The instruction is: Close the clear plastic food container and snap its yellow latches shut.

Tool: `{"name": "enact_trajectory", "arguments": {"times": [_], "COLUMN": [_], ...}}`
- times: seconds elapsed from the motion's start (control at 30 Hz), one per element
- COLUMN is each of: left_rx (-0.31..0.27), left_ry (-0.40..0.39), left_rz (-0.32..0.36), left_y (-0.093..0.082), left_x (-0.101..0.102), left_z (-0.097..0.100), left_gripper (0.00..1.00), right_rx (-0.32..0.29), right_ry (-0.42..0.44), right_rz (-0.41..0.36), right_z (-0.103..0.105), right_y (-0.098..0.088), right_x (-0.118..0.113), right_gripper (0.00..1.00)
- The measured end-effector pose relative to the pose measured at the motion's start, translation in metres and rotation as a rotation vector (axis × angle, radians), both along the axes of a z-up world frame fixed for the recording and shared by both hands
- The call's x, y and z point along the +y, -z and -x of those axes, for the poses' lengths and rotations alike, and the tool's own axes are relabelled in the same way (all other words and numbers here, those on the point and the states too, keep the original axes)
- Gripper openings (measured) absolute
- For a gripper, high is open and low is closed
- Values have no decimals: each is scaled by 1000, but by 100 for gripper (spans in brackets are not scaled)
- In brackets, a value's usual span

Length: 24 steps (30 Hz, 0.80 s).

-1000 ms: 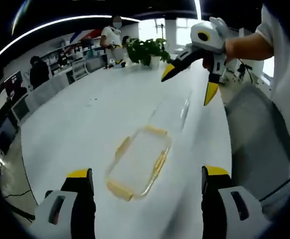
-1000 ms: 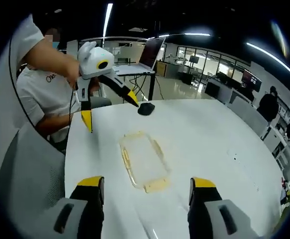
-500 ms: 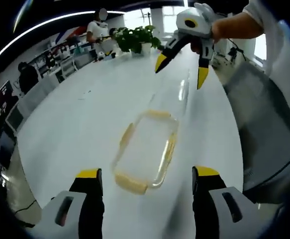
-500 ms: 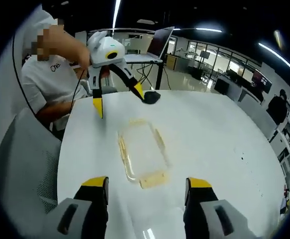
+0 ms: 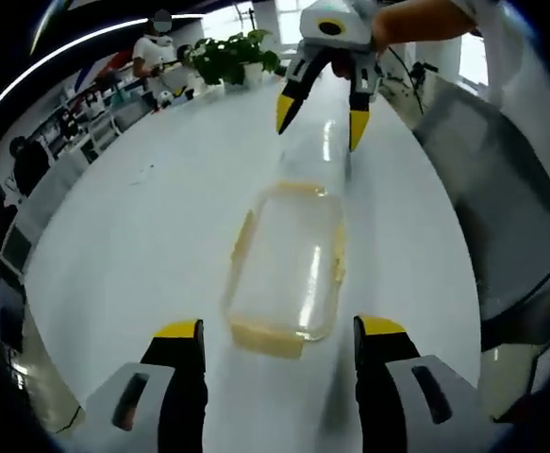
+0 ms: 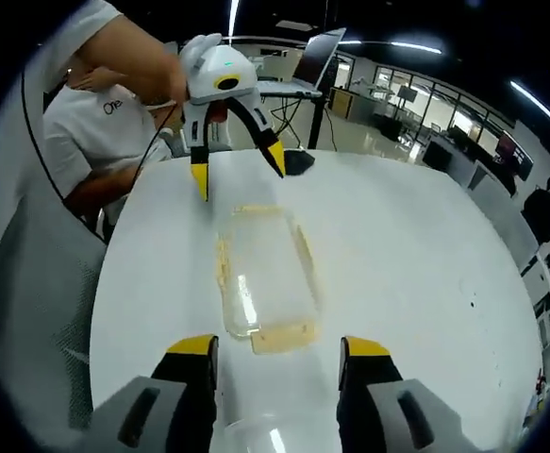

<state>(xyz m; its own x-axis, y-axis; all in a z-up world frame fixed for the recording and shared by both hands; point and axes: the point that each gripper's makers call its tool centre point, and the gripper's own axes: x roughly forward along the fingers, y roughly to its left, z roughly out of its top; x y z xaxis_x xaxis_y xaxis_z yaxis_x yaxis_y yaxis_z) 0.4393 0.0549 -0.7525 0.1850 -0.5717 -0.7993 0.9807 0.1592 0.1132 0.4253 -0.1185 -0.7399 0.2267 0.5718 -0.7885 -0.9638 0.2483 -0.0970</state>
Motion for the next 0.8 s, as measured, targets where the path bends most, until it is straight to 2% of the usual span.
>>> {"name": "enact_trajectory", "arguments": {"times": [0.13, 0.23, 0.33, 0.5, 0.7, 0.8], "left_rx": [19, -3, 16, 7, 20, 21], "left_ry": [15, 37, 37, 107, 142, 156], "left_rz": [-26, -69, -67, -101, -125, -136], "left_y": [9, 15, 21, 28, 34, 37], "left_x": [3, 7, 5, 4, 4, 4], "left_z": [1, -4, -3, -2, -3, -4], "left_gripper": [57, 47, 52, 50, 46, 47], "right_rx": [15, 34, 31, 34, 41, 35], "right_ry": [-25, -33, -72, -107, -124, -155], "right_rz": [28, 45, 62, 116, 125, 168], "right_z": [-1, -1, -1, -2, -3, -3], "right_y": [8, 13, 16, 28, 33, 40], "right_x": [4, 7, 10, 6, 9, 8], "right_gripper": [47, 47, 45, 45, 44, 42]}}
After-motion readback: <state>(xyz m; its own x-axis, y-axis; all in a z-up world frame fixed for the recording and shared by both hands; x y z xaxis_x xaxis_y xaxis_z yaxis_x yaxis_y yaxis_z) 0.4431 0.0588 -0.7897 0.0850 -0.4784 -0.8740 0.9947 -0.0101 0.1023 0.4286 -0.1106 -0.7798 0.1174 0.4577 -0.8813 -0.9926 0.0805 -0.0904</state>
